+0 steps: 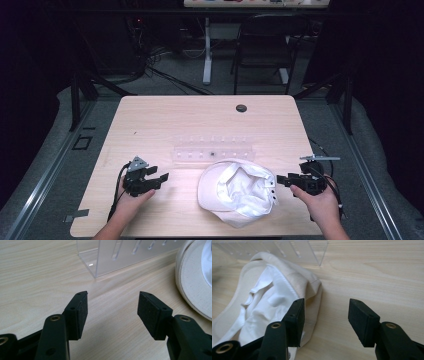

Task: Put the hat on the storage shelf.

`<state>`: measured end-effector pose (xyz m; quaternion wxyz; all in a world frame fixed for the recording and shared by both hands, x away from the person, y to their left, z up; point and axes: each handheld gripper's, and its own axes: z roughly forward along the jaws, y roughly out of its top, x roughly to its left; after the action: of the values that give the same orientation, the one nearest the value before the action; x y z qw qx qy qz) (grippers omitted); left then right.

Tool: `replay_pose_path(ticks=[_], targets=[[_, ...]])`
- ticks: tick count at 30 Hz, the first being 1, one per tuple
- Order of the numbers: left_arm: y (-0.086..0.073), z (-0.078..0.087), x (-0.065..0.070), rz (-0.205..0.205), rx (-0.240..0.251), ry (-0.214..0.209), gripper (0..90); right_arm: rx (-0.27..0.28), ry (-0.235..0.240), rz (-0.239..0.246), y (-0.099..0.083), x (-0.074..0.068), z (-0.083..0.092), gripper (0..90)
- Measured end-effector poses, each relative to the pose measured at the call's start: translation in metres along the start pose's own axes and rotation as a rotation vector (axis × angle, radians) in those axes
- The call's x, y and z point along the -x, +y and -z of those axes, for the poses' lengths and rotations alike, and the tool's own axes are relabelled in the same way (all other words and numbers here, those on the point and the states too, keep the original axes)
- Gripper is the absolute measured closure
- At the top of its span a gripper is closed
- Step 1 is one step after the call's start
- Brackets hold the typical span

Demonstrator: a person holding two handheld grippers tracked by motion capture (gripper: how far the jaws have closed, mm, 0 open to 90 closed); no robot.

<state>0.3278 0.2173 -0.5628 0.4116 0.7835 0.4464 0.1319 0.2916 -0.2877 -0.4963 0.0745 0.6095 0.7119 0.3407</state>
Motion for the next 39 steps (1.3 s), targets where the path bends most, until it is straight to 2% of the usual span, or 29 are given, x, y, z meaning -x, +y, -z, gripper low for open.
replay_pose_path(ticks=[3,6,8,12,17,20,27,39], targets=[[0.0,0.0,0.0,0.001,-0.004,0.002,41.8,-0.034,0.029,0.006,0.003,-0.003,0.004,46.9],[0.0,0.001,0.0,-0.004,-0.001,0.001,41.8,-0.07,0.071,-0.008,0.005,-0.004,0.006,46.5],[0.0,0.001,0.001,-0.007,0.0,0.003,42.0,-0.098,0.079,-0.018,0.005,-0.003,0.006,46.5],[0.0,0.001,0.001,-0.013,-0.004,0.004,42.0,-0.116,0.081,-0.019,0.004,-0.003,0.004,46.7],[0.0,0.0,0.002,-0.018,-0.013,0.002,42.0,-0.153,0.13,-0.046,0.0,-0.003,-0.003,46.8],[0.0,-0.001,0.003,-0.023,-0.016,0.001,41.9,-0.183,0.147,-0.038,-0.001,-0.004,-0.008,47.1],[0.0,-0.001,0.004,-0.03,-0.018,0.004,42.0,-0.203,0.181,-0.052,-0.003,-0.005,-0.016,47.9],[0.0,-0.001,0.004,-0.031,-0.017,0.005,42.0,-0.222,0.207,-0.057,-0.002,-0.011,-0.021,49.7]])
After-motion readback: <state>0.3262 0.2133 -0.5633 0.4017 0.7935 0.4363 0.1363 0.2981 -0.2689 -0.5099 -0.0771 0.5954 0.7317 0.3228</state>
